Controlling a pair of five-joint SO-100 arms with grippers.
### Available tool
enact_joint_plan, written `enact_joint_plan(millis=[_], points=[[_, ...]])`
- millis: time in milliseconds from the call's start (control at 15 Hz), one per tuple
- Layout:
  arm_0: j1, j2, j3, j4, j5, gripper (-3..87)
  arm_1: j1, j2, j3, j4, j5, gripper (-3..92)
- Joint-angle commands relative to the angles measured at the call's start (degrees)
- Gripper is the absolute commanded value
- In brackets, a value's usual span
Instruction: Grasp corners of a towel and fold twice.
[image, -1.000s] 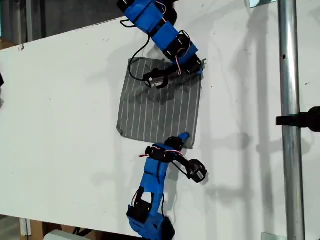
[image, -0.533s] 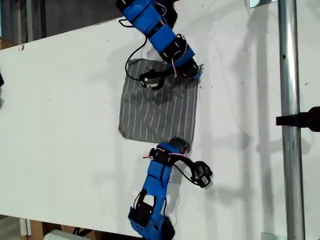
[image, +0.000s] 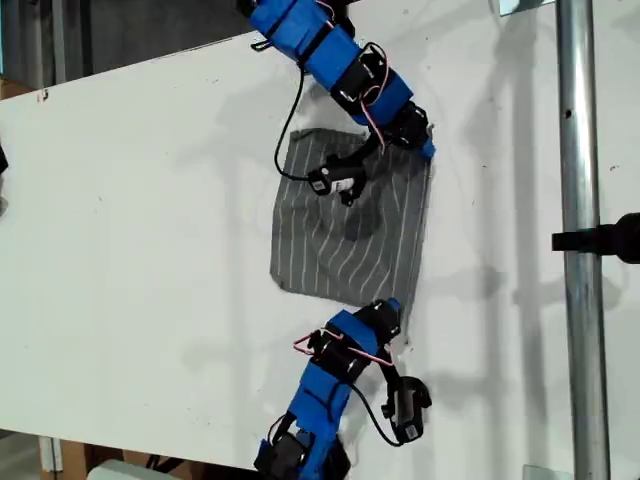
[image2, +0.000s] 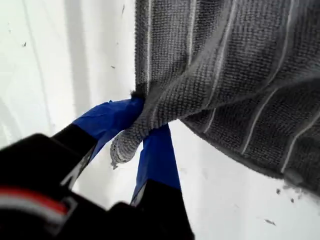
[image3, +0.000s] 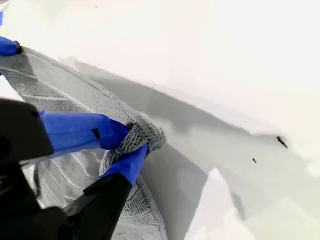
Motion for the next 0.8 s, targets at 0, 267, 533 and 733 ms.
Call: enact_joint_plan(millis=[0, 267, 533, 733], points=[[-3.43, 6.68, 1.05, 5.98, -3.87, -2.9, 3.08, 3.60, -8.70, 12.83, -0.88, -0.1], [-20.92, 7.38, 4.92, 7.21, -0.62, -2.9, 23.91, 22.76, 4.13, 30.94, 1.32, -0.1], [-34.98, 3.34, 0.35, 4.48, 10.37, -2.9, 46.93, 45.18, 19.60, 38.67, -6.33, -0.1], [-36.21, 9.93, 1.41, -3.78, 21.01, -2.9, 59.06, 62.31, 23.55, 38.58, -15.73, -0.1]])
